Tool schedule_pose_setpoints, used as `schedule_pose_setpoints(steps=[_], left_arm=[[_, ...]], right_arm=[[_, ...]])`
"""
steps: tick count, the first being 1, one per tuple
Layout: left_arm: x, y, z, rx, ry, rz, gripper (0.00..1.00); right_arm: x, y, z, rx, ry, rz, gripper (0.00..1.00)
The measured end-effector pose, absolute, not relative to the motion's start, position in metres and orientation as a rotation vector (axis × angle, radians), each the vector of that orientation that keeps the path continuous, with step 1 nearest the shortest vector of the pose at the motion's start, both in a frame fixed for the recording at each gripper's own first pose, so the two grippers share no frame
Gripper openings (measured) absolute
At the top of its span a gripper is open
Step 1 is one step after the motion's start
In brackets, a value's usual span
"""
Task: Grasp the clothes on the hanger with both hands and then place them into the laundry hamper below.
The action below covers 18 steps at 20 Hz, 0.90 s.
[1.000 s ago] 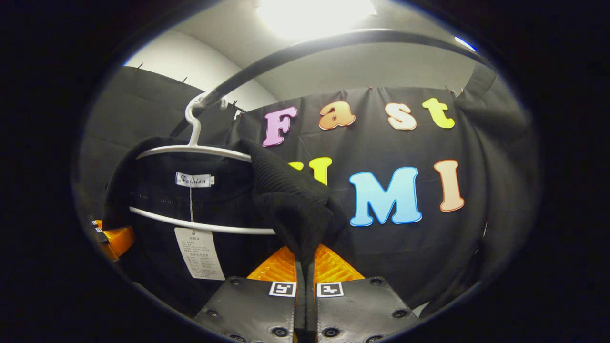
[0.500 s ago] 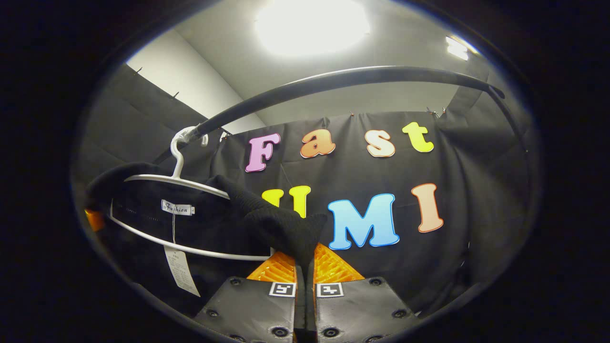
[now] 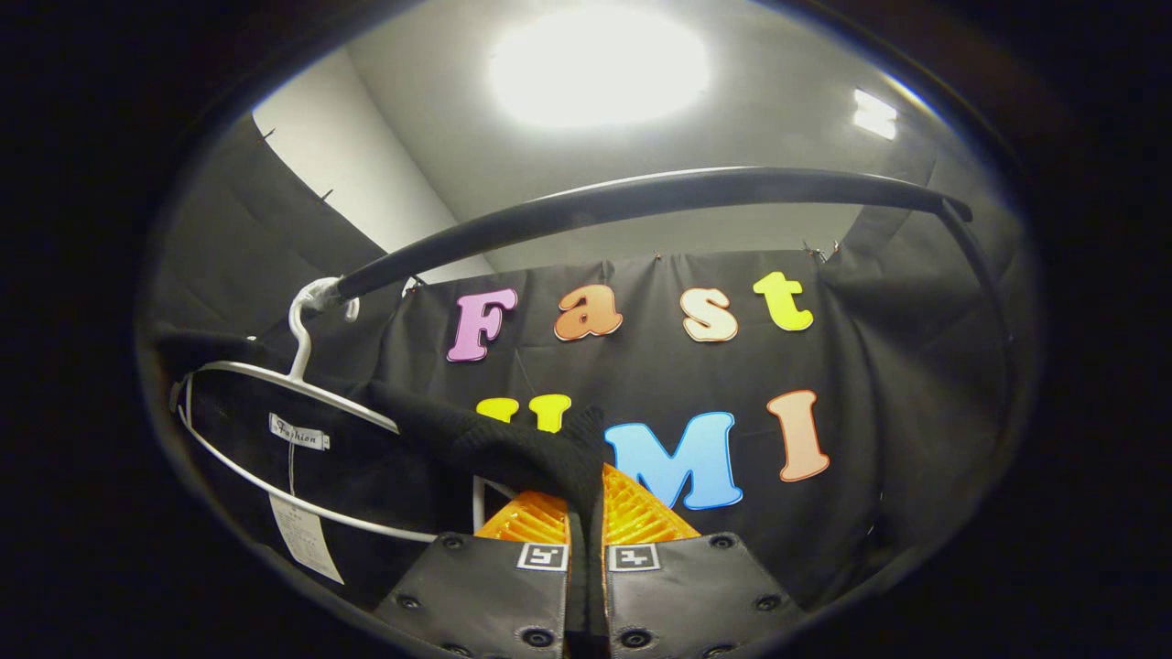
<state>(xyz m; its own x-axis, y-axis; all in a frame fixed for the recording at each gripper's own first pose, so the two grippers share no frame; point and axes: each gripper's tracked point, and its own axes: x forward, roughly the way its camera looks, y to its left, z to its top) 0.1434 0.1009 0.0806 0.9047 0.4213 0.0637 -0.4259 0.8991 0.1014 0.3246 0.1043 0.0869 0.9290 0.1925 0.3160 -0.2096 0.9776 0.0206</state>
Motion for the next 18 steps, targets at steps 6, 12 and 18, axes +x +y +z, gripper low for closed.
schedule_pose_setpoints(steps=[6, 12, 18], left_arm=[[0.144, 0.133, 0.110, 0.107, -0.074, 0.452, 0.02], [0.163, 0.159, 0.112, 0.075, -0.062, 0.428, 0.02], [0.199, 0.174, 0.085, 0.021, -0.009, 0.378, 0.02]], right_arm=[[0.342, 0.103, 0.096, 0.034, -0.352, 0.185, 0.02], [0.361, 0.107, 0.095, 0.021, -0.343, 0.175, 0.00], [0.389, 0.119, 0.076, 0.005, -0.279, 0.173, 0.01]])
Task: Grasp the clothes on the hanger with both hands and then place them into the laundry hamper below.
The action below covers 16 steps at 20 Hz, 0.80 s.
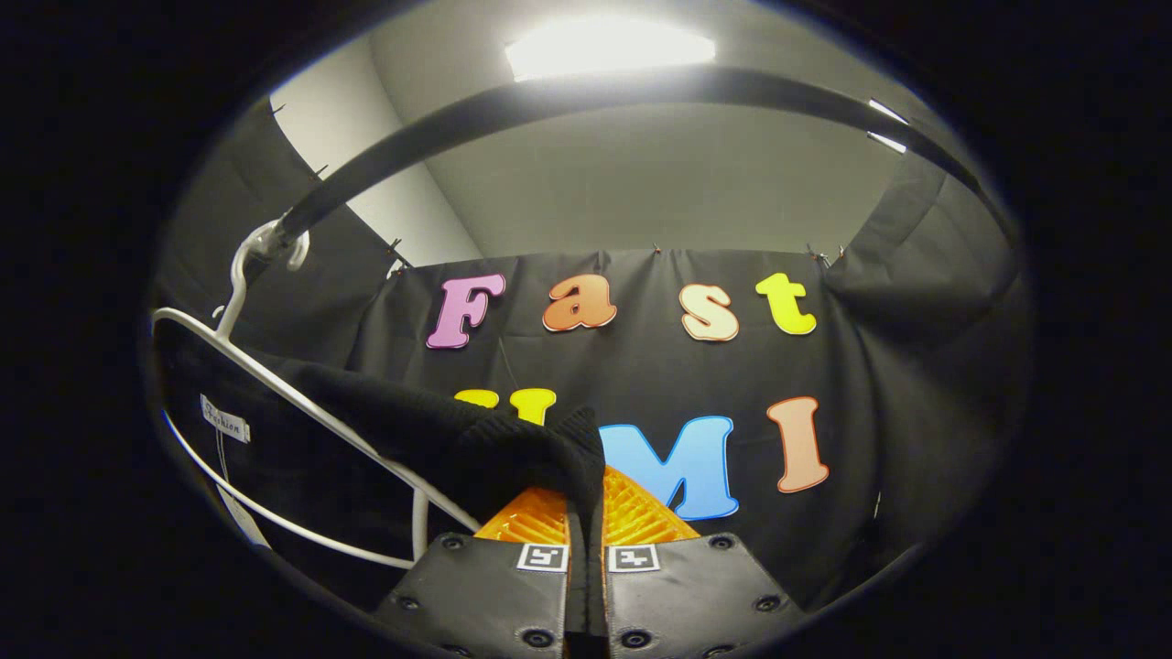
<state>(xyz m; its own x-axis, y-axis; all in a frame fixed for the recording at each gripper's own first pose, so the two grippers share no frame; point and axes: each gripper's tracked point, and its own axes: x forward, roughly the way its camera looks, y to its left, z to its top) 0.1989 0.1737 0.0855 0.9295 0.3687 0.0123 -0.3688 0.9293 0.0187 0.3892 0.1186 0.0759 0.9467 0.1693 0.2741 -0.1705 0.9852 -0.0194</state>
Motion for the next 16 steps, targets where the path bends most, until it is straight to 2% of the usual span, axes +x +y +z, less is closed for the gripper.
schedule_pose_setpoints(steps=[4, 9, 16], left_arm=[[0.214, 0.179, 0.052, -0.049, 0.056, 0.346, 0.02], [0.224, 0.184, 0.043, -0.091, 0.043, 0.310, 0.02], [0.226, 0.180, 0.051, -0.120, 0.033, 0.182, 0.02]], right_arm=[[0.407, 0.120, 0.047, -0.012, -0.192, 0.188, 0.00], [0.404, 0.125, 0.032, -0.035, -0.167, 0.207, 0.02], [0.403, 0.134, 0.019, 0.070, -0.080, 0.340, 0.02]])
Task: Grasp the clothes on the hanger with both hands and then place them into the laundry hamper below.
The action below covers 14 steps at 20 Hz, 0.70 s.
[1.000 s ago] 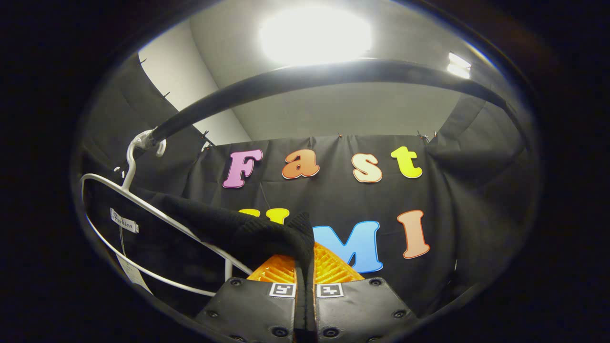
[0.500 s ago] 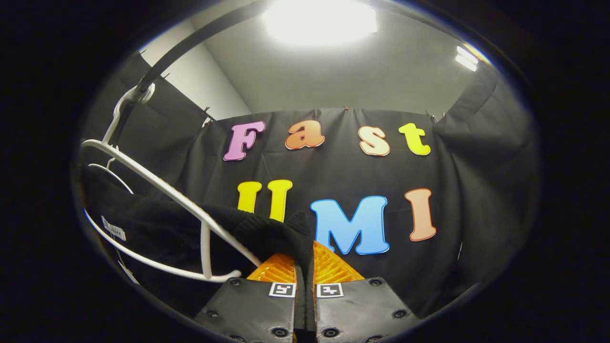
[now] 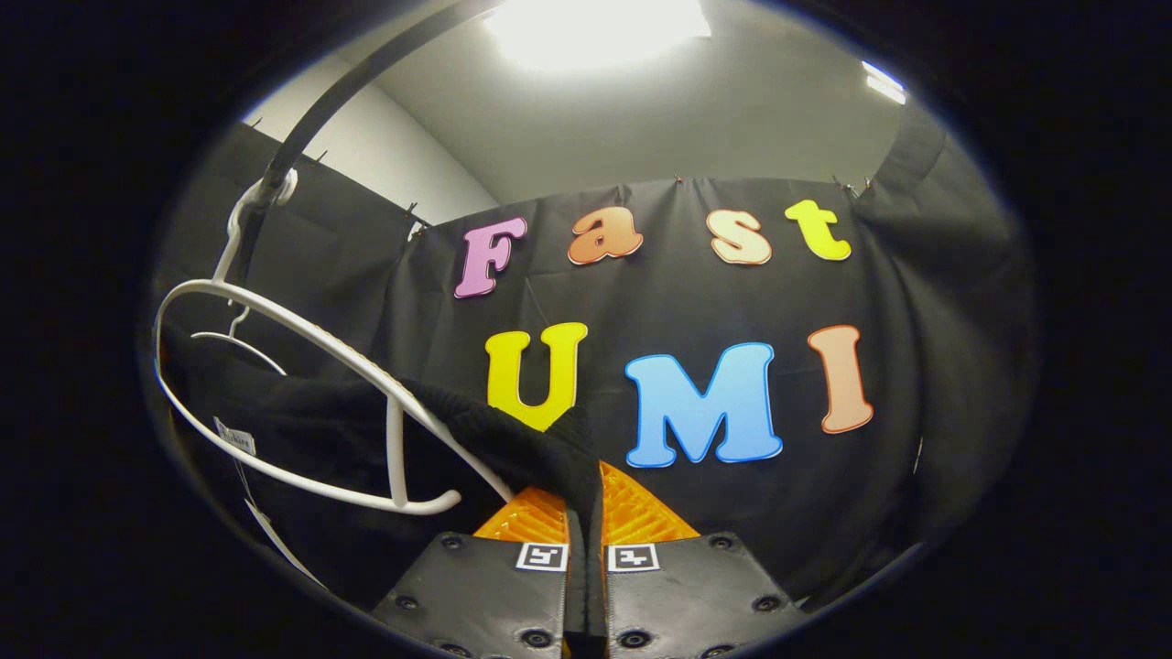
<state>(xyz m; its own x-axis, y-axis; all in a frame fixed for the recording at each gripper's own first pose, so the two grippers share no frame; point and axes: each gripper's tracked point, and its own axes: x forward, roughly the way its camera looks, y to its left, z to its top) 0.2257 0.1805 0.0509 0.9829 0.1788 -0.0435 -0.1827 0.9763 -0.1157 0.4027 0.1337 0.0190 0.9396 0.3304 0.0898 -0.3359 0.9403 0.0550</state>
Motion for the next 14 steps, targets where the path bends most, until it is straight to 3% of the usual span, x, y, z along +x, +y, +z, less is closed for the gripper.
schedule_pose_setpoints(steps=[3, 14], left_arm=[[0.226, 0.190, 0.046, -0.102, 0.054, 0.126, 0.02], [0.221, 0.196, -0.012, -0.113, 0.121, 0.123, 0.02]], right_arm=[[0.398, 0.134, 0.011, 0.105, -0.038, 0.385, 0.02], [0.382, 0.141, -0.033, 0.113, 0.094, 0.422, 0.04]])
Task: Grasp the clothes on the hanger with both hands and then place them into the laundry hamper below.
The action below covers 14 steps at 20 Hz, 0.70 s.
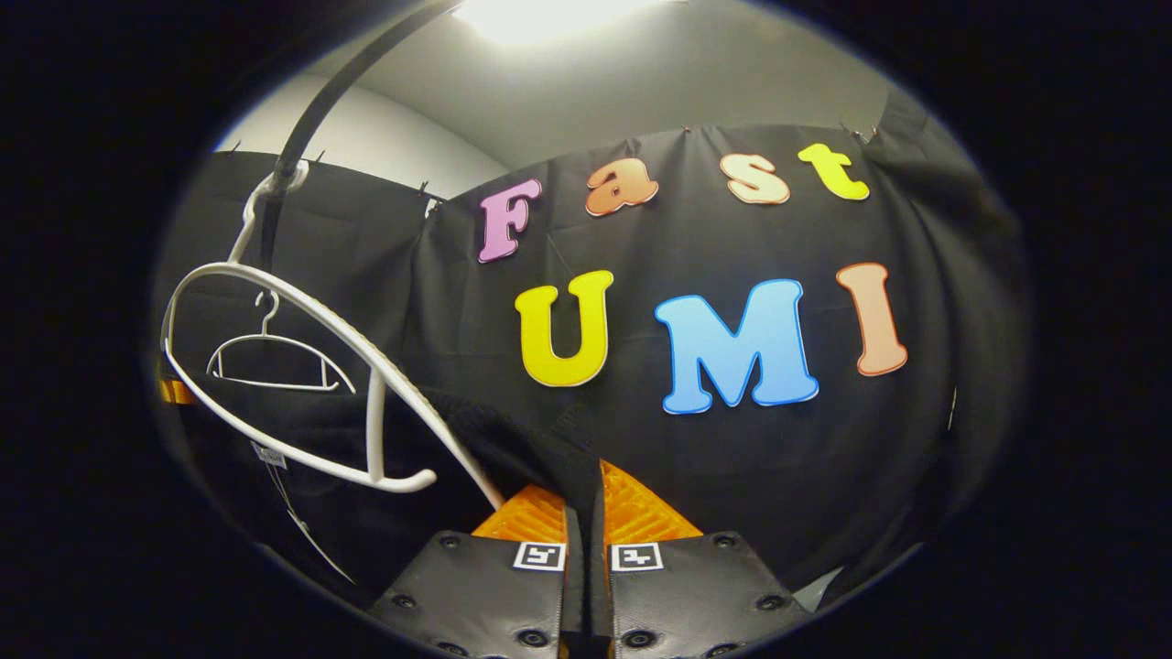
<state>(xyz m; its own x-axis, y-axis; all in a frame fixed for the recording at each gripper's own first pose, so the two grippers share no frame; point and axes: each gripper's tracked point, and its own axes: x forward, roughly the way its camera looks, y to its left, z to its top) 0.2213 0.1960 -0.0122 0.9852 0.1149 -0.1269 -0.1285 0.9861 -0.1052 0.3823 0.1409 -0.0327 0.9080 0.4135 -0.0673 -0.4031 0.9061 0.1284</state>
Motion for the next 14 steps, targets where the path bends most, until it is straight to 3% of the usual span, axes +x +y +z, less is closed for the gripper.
schedule_pose_setpoints(steps=[14], left_arm=[[0.202, 0.158, -0.079, -0.115, 0.206, 0.060, 0.02]], right_arm=[[0.336, 0.117, -0.095, 0.045, 0.217, 0.341, 0.04]])
